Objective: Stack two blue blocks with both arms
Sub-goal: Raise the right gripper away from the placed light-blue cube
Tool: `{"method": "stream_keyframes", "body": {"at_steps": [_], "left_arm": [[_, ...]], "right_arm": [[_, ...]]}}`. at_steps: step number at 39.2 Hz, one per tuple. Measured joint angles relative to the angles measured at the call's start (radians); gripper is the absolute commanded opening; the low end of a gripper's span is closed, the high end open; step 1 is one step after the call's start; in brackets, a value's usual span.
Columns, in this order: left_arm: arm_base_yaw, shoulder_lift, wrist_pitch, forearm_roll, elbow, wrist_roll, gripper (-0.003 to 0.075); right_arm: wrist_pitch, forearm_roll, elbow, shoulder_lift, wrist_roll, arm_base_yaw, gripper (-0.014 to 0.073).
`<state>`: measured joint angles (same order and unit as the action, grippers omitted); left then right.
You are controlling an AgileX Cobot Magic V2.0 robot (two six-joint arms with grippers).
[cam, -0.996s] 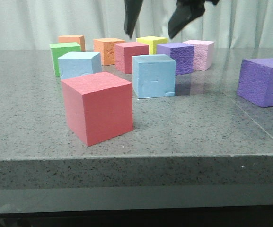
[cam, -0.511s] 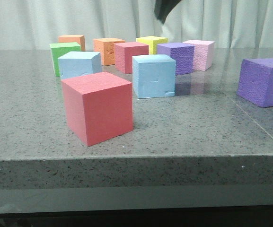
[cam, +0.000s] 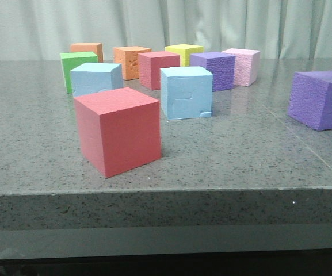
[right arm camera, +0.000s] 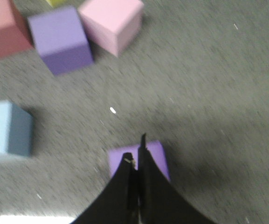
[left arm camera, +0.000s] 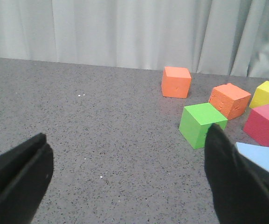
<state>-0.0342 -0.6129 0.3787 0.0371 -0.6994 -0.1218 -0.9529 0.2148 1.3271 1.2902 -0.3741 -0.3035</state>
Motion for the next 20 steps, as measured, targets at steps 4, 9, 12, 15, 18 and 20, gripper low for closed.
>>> {"method": "stream_keyframes", "body": {"at_steps": [4,9,12,15,18,20], "left_arm": [[0.000,0.000,0.000,0.000,0.000,0.000,0.0641],[0.000,0.000,0.000,0.000,0.000,0.000,0.0640],[0.000,0.000,0.000,0.000,0.000,0.000,0.0641],[0.000,0.000,0.000,0.000,0.000,0.000,0.0640],[0.000,0.000,0.000,0.000,0.000,0.000,0.0640],[0.000,0.000,0.000,0.000,0.000,0.000,0.0640]], "right_arm": [[0.051,0.002,-0.165,-0.111,0.002,0.019,-0.0063],[0.154,0.004,-0.362,-0.287,0.004,0.020,-0.0064],[0.226,0.004,-0.478,-0.398,0.004,0.020,-0.0064],[0.292,0.006,-0.591,-0.501,0.004,0.020,-0.0064],[0.352,0.017,-0.693,-0.605,0.006,0.020,-0.0067],[0.394,0.031,-0.760,-0.690,0.006,0.020,-0.0067]]}}
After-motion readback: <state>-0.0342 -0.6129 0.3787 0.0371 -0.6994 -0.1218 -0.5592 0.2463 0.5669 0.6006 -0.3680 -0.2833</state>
